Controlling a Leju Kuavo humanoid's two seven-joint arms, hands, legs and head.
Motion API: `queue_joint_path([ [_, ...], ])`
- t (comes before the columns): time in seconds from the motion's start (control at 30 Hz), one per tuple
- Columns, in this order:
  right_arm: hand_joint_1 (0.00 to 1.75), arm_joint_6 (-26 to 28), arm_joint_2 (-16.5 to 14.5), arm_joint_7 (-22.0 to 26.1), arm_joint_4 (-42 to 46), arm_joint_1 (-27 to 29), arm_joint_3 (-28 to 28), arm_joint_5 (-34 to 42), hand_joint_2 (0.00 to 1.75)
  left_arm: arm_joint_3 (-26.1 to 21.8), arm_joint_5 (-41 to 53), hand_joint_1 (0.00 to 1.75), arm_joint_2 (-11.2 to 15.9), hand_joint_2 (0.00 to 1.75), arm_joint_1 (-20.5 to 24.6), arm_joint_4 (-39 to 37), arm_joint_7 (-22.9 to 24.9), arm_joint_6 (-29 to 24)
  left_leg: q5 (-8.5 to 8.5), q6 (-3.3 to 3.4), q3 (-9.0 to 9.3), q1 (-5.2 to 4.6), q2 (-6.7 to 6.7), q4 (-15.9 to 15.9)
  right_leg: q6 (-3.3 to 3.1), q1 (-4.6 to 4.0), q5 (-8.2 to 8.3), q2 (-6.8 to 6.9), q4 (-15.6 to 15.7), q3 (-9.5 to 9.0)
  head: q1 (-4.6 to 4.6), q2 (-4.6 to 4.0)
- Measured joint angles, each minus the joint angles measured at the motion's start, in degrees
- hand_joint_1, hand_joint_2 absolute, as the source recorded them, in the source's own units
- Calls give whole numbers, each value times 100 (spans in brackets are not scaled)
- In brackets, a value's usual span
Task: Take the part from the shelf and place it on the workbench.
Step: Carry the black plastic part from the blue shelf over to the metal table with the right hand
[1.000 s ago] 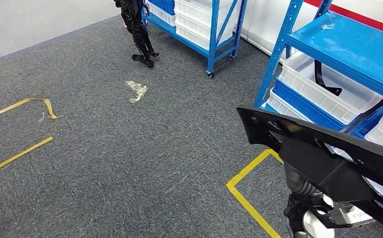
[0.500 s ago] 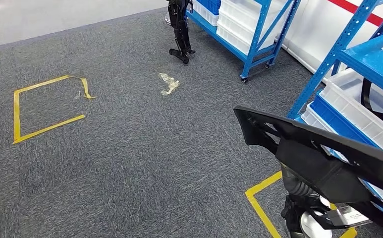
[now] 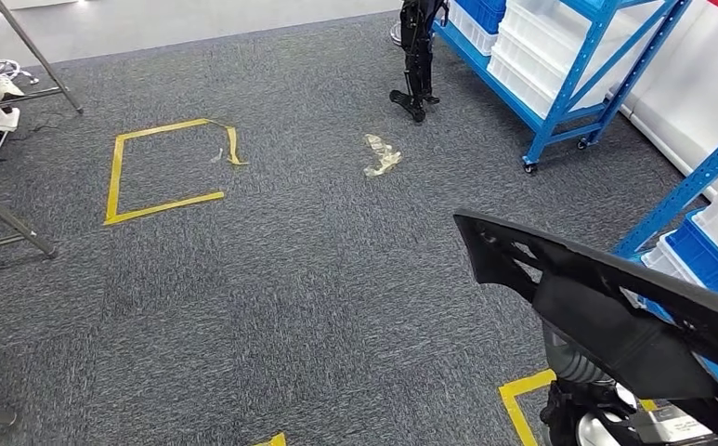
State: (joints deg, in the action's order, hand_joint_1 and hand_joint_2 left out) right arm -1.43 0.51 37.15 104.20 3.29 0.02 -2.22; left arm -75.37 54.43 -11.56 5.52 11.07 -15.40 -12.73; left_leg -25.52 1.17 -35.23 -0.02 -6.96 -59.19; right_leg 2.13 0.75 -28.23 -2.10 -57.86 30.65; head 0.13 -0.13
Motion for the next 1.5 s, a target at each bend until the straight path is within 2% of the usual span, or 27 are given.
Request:
queue_joint_path([
  [0.07, 175, -28, -21, 5, 18, 3, -20, -4, 175, 9, 3, 0, 10, 175, 0, 0, 22, 8, -214, -53, -142, -11, 301, -298, -80, 39, 27, 131, 44, -16, -18, 0],
  [0.1, 175, -40, -33, 7, 25, 8, -31, -6, 175, 14, 3, 0, 14, 175, 9, -1, 29, 12, -398, -82, -289, -8, 475, -615, -105, 31, 26, 205, 48, -19, -25, 0],
  [0.17, 175, -57, -52, 7, 29, 19, -50, -8, 175, 23, 6, 0, 20, 175, 20, -1, 37, 16, -713, -140, -635, 23, 607, -1337, -131, 19, 16, 368, 47, -15, -32, 0],
  [0.2, 175, -63, -60, 7, 29, 20, -58, -11, 175, 28, 8, 0, 21, 175, 18, -1, 40, 16, -751, -163, -730, 42, 623, -1534, -134, 16, 12, 452, 46, -13, -32, 0],
  [0.23, 175, -67, -67, 7, 29, 20, -63, -14, 175, 32, 10, 0, 21, 175, 13, -1, 43, 16, -681, -181, -715, 61, 646, -1512, -135, 16, 8, 529, 45, -14, -33, 0],
  [0.27, 175, -69, -75, 7, 29, 20, -66, -18, 175, 36, 12, 0, 23, 175, 9, -1, 46, 16, -530, -193, -588, 78, 693, -1280, -135, 17, 4, 601, 44, -18, -33, 0],
  [0.33, 175, -74, -90, 7, 29, 22, -70, -25, 175, 39, 11, 0, 31, 175, 18, 1, 47, 18, -214, -194, -165, 81, 941, -513, -108, -10, -23, 724, 29, -35, -37, 0],
  [0.4, 175, -82, -95, 7, 29, 21, -84, -27, 175, 43, 11, 0, 37, 175, 42, 1, 43, 27, -98, -136, 80, 46, 1111, -53, -52, -55, -55, 836, 22, -52, -25, 0],
  [0.47, 175, -102, -101, 7, 29, 15, -99, -27, 175, 47, 11, 0, 41, 175, 46, 1, 39, 40, -94, -46, 89, 9, 1019, 14, 3, -72, -70, 967, 35, -83, -5, 0],
  [0.5, 175, -115, -104, 7, 29, 12, -104, -26, 175, 49, 12, 0, 43, 175, 37, 0, 39, 44, -78, -6, 95, 11, 952, 36, 31, -63, -92, 964, 19, -89, -1, 0],
  [0.57, 175, -138, -108, 7, 31, 18, -110, -25, 175, 51, 16, 0, 49, 175, 32, 1, 42, 58, -37, 76, 115, 35, 816, 78, 52, -36, -256, 708, -246, 16, 7, 0],
  [0.63, 175, -149, -105, 7, 30, 41, -127, -25, 175, 54, 21, 0, 56, 175, 44, 2, 47, 74, -10, 127, 106, 48, 668, 90, 15, -14, -564, 367, -947, 352, 26, 0],
  [0.7, 175, -157, -102, 7, 21, 70, -143, -26, 175, 56, 18, 0, 61, 175, 45, 2, 56, 89, 2, 145, 90, 49, 501, 88, 17, -6, -745, 265, -1570, 671, 37, 0],
  [0.73, 175, -161, -102, 7, 16, 78, -148, -25, 175, 56, 16, 0, 63, 175, 38, 2, 60, 95, 6, 143, 89, 52, 415, 85, 55, 6, -705, 250, -1605, 705, 38, 0],
  [0.8, 175, -171, -102, 7, 10, 80, -149, -25, 175, 56, 12, 0, 65, 175, 26, 2, 64, 103, 14, 122, 96, 65, 248, 79, 175, 61, -409, 167, -1049, 466, 39, 0],
  [0.87, 175, -178, -104, 7, 5, 82, -148, -25, 175, 56, 12, 0, 70, 175, 29, 2, 64, 104, 21, 58, 71, 60, 89, 55, 241, 126, -147, -88, -313, 141, 35, 0],
  [0.93, 175, -181, -106, 7, -2, 89, -147, -26, 175, 56, 11, 0, 78, 175, 24, 2, 64, 103, 50, -34, 20, 58, -41, 55, 193, 128, -75, -211, -46, 24, 26, 0],
  [1.0, 175, -183, -111, 7, -7, 83, -148, -26, 175, 55, 10, 0, 83, 175, -9, 2, 64, 102, 79, -106, -15, 84, -111, 70, 106, 125, -40, -92, -40, 17, 20, 0],
  [1.07, 175, -187, -124, 7, -8, 79, -147, -25, 175, 54, 9, 0, 87, 175, -29, 2, 64, 102, -60, -145, -119, 78, 130, -131, 22, 144, -18, 41, -24, 10, -7, 0],
  [1.13, 175, -192, -135, 7, -8, 94, -150, -27, 175, 54, 8, 0, 89, 175, -12, 2, 64, 102, -413, -172, -417, 64, 487, -763, -46, 118, -23, 206, -19, 7, -39, 0],
  [1.2, 175, -194, -138, 7, -13, 103, -154, -27, 175, 55, 10, 0, 90, 175, 1, 2, 64, 103, -667, -192, -712, 68, 608, -1394, -83, 78, -34, 384, -20, 10, -46, 0],
  [1.23, 175, -195, -138, 7, -16, 104, -155, -27, 175, 56, 13, 0, 90, 175, -2, 2, 64, 103, -661, -194, -743, 68, 632, -1483, -89, 68, -40, 467, -21, 9, -48, 0],
  [1.3, 175, -194, -139, 7, -21, 107, -155, -28, 175, 56, 20, 0, 91, 175, -12, 2, 63, 101, -392, -172, -478, 64, 728, -1043, -96, 56, -51, 610, -21, -5, -49, 0],
  [1.37, 175, -192, -143, 7, -17, 117, -157, -27, 175, 57, 43, 0, 96, 175, 1, 2, 66, 99, -141, -115, -70, 31, 990, -330, -79, 21, -72, 725, -25, -26, -50, 0],
  [1.4, 175, -190, -145, 7, -13, 127, -160, -25, 175, 59, 56, 0, 97, 175, 14, 2, 69, 99, -93, -78, 45, 6, 1080, -112, -60, -2, -84, 781, -26, -34, -41, 0],
  [1.43, 175, -187, -149, 7, -9, 137, -161, -22, 175, 61, 69, 0, 99, 175, 23, 2, 72, 99, -91, -43, 86, -22, 1115, -12, -37, -23, -94, 840, -25, -42, -34, 0],
  [1.5, 175, -184, -162, 7, 1, 149, -161, -21, 175, 62, 80, 0, 101, 175, 21, 2, 75, 100, -76, 35, 80, -40, 985, 31, 18, -40, -113, 949, -13, -61, -21, 0],
])
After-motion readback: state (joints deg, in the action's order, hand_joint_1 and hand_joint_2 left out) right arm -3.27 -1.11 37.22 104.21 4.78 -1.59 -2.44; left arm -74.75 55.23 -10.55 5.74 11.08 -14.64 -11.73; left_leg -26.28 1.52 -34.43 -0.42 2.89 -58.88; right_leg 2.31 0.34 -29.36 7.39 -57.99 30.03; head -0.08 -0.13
